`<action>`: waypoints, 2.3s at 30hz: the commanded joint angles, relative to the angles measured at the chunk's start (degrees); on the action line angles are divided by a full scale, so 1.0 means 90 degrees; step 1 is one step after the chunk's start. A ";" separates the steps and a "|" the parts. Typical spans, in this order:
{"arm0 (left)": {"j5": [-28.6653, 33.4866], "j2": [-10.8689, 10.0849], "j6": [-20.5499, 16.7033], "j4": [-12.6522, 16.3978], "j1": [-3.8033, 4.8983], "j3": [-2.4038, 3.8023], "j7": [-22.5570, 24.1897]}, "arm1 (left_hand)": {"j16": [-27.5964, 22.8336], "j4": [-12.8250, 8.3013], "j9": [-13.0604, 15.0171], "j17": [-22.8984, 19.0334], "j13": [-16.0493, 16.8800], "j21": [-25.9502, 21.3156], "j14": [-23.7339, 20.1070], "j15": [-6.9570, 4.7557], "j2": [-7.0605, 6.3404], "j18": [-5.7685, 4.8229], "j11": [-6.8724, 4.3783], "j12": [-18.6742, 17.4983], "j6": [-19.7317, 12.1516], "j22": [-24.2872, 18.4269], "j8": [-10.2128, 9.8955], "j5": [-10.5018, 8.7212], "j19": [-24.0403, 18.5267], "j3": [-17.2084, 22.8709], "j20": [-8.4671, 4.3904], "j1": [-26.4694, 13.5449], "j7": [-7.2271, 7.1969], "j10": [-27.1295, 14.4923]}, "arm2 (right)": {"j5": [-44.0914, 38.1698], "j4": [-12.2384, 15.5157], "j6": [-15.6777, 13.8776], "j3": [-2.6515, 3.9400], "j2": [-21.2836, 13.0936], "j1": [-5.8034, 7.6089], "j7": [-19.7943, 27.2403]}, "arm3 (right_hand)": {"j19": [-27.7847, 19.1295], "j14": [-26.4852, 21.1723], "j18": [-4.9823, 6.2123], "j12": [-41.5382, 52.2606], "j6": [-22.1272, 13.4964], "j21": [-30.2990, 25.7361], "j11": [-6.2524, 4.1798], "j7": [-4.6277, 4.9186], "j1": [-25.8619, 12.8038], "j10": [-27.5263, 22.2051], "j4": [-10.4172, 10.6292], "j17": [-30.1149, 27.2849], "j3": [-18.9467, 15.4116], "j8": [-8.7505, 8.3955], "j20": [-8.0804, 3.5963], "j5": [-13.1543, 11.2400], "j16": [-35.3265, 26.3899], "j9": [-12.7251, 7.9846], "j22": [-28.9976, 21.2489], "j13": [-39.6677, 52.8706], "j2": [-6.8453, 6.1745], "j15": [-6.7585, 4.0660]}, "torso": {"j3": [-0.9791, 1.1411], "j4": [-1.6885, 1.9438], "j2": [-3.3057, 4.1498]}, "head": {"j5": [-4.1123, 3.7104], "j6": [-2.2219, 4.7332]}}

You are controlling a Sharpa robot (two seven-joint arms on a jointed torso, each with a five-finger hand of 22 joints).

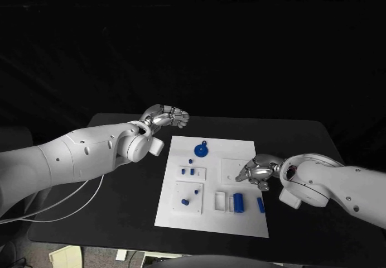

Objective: Assemble the parts on the task board

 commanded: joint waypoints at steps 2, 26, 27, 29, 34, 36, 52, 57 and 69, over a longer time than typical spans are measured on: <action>0.0055 0.0036 0.0113 0.0000 -0.0017 0.0004 0.0045 | -0.0040 0.0048 -0.0009 0.0011 -0.0009 -0.0037 0.0041 0.0009 0.0010 0.0110 0.0016 -0.0020 -0.0012 0.0007 0.0043 -0.0011 0.0053 0.0001 -0.0012 -0.0053 -0.0009 -0.0001 | 0.0225 0.0038 0.0477 -0.0040 0.0026 -0.0002 -0.0734 | -0.0010 -0.0037 0.0439 0.0170 0.0135 0.0092 -0.0040 0.0004 -0.0247 0.0032 0.0049 0.0084 0.0030 0.0022 -0.0083 -0.0068 0.0083 0.0092 0.0147 0.0128 -0.0040 -0.0046 | -0.0009 -0.0030 -0.0032 | -0.0037 -0.0040; 0.0088 0.0039 0.0165 0.0014 -0.0019 0.0002 0.0037 | -0.0071 0.0152 -0.0022 0.0032 -0.0027 -0.0072 0.0034 0.0009 0.0017 0.0100 0.0016 -0.0023 -0.0025 0.0023 0.0046 -0.0015 0.0051 -0.0033 -0.0014 -0.0161 -0.0014 -0.0012 | -0.0529 -0.0317 0.0416 -0.0386 0.0439 -0.0223 -0.1269 | -0.0084 -0.0061 0.0439 0.0260 0.0026 0.0262 -0.0008 0.0039 -0.0942 -0.0026 0.0181 0.0186 0.0217 -0.0164 -0.0140 -0.0695 0.0147 0.0258 0.0124 0.0232 -0.0313 -0.0014 | -0.0005 -0.0037 -0.0035 | -0.0081 -0.0130; 0.0088 0.0033 0.0162 0.0017 -0.0019 0.0002 0.0037 | -0.0072 0.0154 -0.0022 0.0033 -0.0027 -0.0072 0.0034 0.0009 0.0016 0.0100 0.0016 -0.0023 -0.0025 0.0024 0.0046 -0.0015 0.0051 -0.0034 -0.0015 -0.0162 -0.0014 -0.0013 | -0.0533 -0.0330 0.0406 -0.0388 0.0454 -0.0236 -0.1271 | -0.0085 -0.0061 0.0439 0.0260 0.0027 0.0265 -0.0008 0.0038 -0.0957 -0.0027 0.0182 0.0187 0.0220 -0.0167 -0.0141 -0.0697 0.0147 0.0261 0.0124 0.0232 -0.0313 -0.0015 | -0.0007 -0.0034 -0.0035 | -0.0082 -0.0133; 0.0088 0.0035 0.0161 0.0016 -0.0019 0.0002 0.0037 | -0.0073 0.0156 -0.0023 0.0033 -0.0028 -0.0073 0.0033 0.0009 0.0015 0.0100 0.0017 -0.0023 -0.0026 0.0024 0.0046 -0.0015 0.0050 -0.0034 -0.0015 -0.0164 -0.0013 -0.0013 | -0.0559 -0.0349 0.0376 -0.0391 0.0478 -0.0260 -0.1271 | -0.0088 -0.0061 0.0439 0.0261 0.0021 0.0270 -0.0008 0.0039 -0.0996 -0.0029 0.0183 0.0190 0.0221 -0.0177 -0.0143 -0.0703 0.0148 0.0265 0.0124 0.0233 -0.0329 -0.0015 | -0.0010 -0.0037 -0.0037 | -0.0077 -0.0137; 0.0088 0.0034 0.0164 0.0020 -0.0020 0.0002 0.0036 | -0.0078 0.0172 -0.0025 0.0037 -0.0031 -0.0079 0.0033 0.0009 0.0014 0.0099 0.0018 -0.0023 -0.0028 0.0028 0.0047 -0.0017 0.0050 -0.0038 -0.0015 -0.0179 -0.0011 -0.0015 | -0.0480 -0.0466 0.0261 -0.0393 0.0564 -0.0296 -0.1248 | -0.0105 -0.0068 0.0439 0.0248 -0.0031 0.0274 0.0002 0.0050 -0.1054 -0.0055 0.0175 0.0191 0.0247 -0.0223 -0.0147 -0.0711 0.0140 0.0268 0.0119 0.0231 -0.0391 -0.0007 | -0.0012 -0.0033 -0.0037 | -0.0070 -0.0149; 0.0089 0.0032 0.0168 0.0020 -0.0020 0.0001 0.0035 | -0.0080 0.0180 -0.0026 0.0039 -0.0032 -0.0081 0.0034 0.0009 0.0013 0.0098 0.0019 -0.0023 -0.0030 0.0029 0.0046 -0.0018 0.0050 -0.0040 -0.0015 -0.0186 -0.0009 -0.0015 | -0.0481 -0.0515 0.0257 -0.0393 0.0614 -0.0318 -0.1233 | -0.0113 -0.0072 0.0439 0.0239 -0.0053 0.0274 0.0009 0.0058 -0.1064 -0.0070 0.0165 0.0190 0.0267 -0.0241 -0.0148 -0.0712 0.0133 0.0270 0.0117 0.0228 -0.0394 0.0000 | -0.0011 -0.0030 -0.0037 | -0.0069 -0.0150; 0.0089 0.0018 0.0197 0.0015 -0.0024 0.0001 0.0018 | -0.0091 0.0218 -0.0031 0.0048 -0.0038 -0.0094 0.0032 0.0010 0.0021 0.0098 0.0024 -0.0022 -0.0034 0.0037 0.0048 -0.0017 0.0051 -0.0043 -0.0015 -0.0214 0.0003 -0.0018 | -0.0473 -0.0752 0.0638 -0.0405 0.0775 -0.0537 -0.1210 | -0.0125 -0.0063 0.0439 0.0237 -0.0102 0.0306 0.0048 0.0098 -0.0925 -0.0090 0.0022 0.0200 0.0626 -0.0363 -0.0145 -0.0722 0.0118 0.0237 0.0110 0.0220 -0.0371 0.0039 | -0.0024 -0.0027 -0.0037 | -0.0049 -0.0214; 0.0090 0.0014 0.0199 0.0019 -0.0024 0.0001 0.0015 | -0.0100 0.0265 -0.0037 0.0057 -0.0044 -0.0106 0.0033 0.0010 0.0038 0.0098 0.0029 -0.0023 -0.0041 0.0045 0.0047 -0.0012 0.0051 -0.0042 -0.0015 -0.0246 0.0010 -0.0021 | -0.0581 -0.0744 0.0512 -0.0412 0.0783 -0.0546 -0.1201 | -0.0126 -0.0059 0.0439 0.0244 -0.0066 0.0327 0.0049 0.0096 -0.0811 -0.0089 -0.0123 0.0205 0.0676 -0.0364 -0.0134 -0.0720 0.0119 0.0244 0.0114 0.0219 -0.0301 0.0042 | -0.0022 -0.0028 -0.0038 | -0.0035 -0.0227; 0.0090 0.0012 0.0191 0.0025 -0.0024 0.0000 0.0009 | -0.0112 0.0312 -0.0043 0.0067 -0.0051 -0.0119 0.0033 0.0012 0.0046 0.0098 0.0032 -0.0023 -0.0049 0.0053 0.0047 -0.0008 0.0051 -0.0041 -0.0015 -0.0275 0.0015 -0.0026 | -0.0617 -0.0739 0.0491 -0.0423 0.0851 -0.0549 -0.1210 | -0.0138 -0.0056 0.0439 0.0233 -0.0074 0.0340 0.0062 0.0110 -0.0898 -0.0097 -0.0225 0.0203 0.0587 -0.0429 -0.0079 -0.0718 0.0100 0.0217 0.0100 0.0201 -0.0394 0.0054 | -0.0019 -0.0038 -0.0039 | -0.0033 -0.0236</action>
